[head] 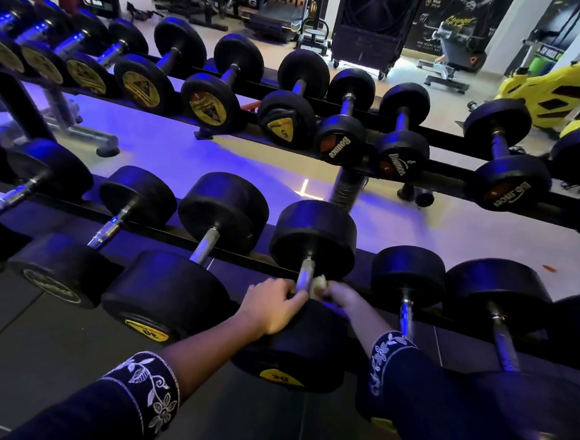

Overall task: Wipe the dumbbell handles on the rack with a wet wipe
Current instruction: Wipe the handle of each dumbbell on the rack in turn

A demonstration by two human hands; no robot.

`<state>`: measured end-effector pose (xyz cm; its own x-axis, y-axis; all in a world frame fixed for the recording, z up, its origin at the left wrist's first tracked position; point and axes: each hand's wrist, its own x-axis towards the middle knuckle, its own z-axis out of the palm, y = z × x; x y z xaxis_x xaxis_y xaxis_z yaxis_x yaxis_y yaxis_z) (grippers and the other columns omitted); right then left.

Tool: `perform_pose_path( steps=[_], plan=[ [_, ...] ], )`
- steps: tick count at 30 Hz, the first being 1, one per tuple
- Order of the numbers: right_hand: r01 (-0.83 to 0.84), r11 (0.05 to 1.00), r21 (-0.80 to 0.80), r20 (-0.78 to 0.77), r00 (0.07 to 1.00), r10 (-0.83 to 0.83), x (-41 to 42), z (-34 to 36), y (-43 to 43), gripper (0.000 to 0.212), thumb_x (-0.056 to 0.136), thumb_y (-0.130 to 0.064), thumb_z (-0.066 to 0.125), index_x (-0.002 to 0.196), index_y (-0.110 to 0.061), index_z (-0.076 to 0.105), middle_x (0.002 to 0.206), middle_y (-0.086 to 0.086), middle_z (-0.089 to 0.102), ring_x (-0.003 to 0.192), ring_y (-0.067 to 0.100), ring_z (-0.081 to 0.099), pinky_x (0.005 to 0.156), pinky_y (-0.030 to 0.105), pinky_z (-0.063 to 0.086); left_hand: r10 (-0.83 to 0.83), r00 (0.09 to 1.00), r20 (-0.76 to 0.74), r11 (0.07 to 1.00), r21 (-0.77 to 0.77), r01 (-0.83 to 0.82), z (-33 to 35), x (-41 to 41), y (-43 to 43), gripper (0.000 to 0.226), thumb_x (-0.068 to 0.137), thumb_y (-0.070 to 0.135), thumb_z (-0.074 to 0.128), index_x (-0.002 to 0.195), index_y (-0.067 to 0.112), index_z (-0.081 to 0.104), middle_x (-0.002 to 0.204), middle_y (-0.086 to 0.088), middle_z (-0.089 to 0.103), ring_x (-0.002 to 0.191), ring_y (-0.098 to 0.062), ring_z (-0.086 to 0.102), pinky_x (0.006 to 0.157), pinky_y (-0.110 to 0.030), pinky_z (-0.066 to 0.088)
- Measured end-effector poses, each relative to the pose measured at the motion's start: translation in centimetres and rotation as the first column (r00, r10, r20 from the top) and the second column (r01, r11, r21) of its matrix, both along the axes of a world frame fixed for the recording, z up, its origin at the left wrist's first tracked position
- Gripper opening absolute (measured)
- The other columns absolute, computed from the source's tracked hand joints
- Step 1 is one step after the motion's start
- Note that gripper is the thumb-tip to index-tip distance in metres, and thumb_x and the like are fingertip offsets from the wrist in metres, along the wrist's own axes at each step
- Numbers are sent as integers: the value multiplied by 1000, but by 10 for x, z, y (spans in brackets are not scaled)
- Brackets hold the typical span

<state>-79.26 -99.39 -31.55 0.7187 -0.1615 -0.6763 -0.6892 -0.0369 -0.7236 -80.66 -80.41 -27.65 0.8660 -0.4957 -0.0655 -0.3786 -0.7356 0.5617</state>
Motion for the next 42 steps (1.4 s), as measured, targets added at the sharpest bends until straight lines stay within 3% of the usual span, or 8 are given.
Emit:
perform_pose_path(
  steps=[3, 12, 20, 23, 27, 31, 37, 42],
  plan=[
    [-31, 985, 168, 98, 995, 15, 6, 1, 11, 37, 91, 12, 29, 83, -9, 59, 59, -2, 69, 54, 4, 66, 56, 16, 51, -2, 1000, 11, 1000, 1, 2, -1, 1, 0, 59, 76, 66, 22, 81, 20, 59, 93, -8, 70, 97, -34, 61, 83, -40, 43],
    [135, 947, 291, 50, 987, -156, -47, -3, 3, 21, 89, -15, 56, 78, -13, 74, 82, 13, 68, 60, 15, 66, 74, 31, 49, -16, 1000, 20, 1000, -12, 16, -3, 2, 1, 65, 75, 70, 19, 82, 21, 61, 92, -6, 70, 96, -32, 62, 85, -41, 45],
    [-150, 987, -62, -135, 981, 140, -20, 12, -5, 33, 92, 3, 32, 71, -13, 52, 44, -5, 53, 32, 5, 46, 38, 14, 36, -8, 1000, 25, 1000, -17, 9, -6, 5, 0, 75, 69, 72, 13, 91, 24, 66, 94, -3, 71, 98, -30, 62, 83, -39, 45],
    [-165, 970, -180, -1, 986, 167, -23, 10, -12, 35, 83, 13, 42, 76, -12, 64, 55, 2, 56, 39, 7, 49, 39, 16, 35, -9, 1000, 26, 1000, -21, 10, -6, 6, -1, 73, 69, 71, 14, 88, 23, 66, 93, -3, 70, 96, -31, 62, 81, -39, 44],
    [202, 898, -392, 339, 939, -63, 3, 30, -7, 20, 73, 3, 69, 88, -10, 75, 72, 6, 68, 63, 11, 61, 60, 26, 53, -19, 999, 39, 999, -29, 20, -8, 6, -1, 70, 69, 68, 15, 86, 22, 65, 92, -4, 70, 95, -31, 62, 79, -39, 43],
    [57, 720, -692, 361, 891, 276, -5, 43, 26, 12, 78, -15, 67, 81, -8, 76, 76, 5, 71, 70, 8, 60, 59, 18, 38, 4, 1000, 18, 1000, -27, -3, -9, 6, 0, 73, 69, 71, 15, 88, 23, 66, 92, -3, 70, 95, -29, 63, 80, -38, 45],
    [-245, 675, -696, 132, 881, 455, -11, 41, 22, 14, 74, -16, 74, 77, -2, 75, 75, 16, 68, 68, 10, 54, 60, 22, 40, 1, 1000, 30, 1000, 16, -2, -10, 7, -1, 70, 76, 73, 22, 97, 24, 67, 101, -6, 70, 101, -32, 62, 81, -37, 45],
    [91, 716, -692, 347, 912, 219, 7, 52, 27, 12, 71, -5, 68, 79, -6, 76, 74, 7, 70, 67, 8, 56, 55, 17, 39, -42, 999, 14, 997, 66, 41, -5, 11, -4, 55, 87, 66, 31, 88, 23, 64, 99, -5, 68, 100, -32, 61, 75, -37, 44]
  ],
)
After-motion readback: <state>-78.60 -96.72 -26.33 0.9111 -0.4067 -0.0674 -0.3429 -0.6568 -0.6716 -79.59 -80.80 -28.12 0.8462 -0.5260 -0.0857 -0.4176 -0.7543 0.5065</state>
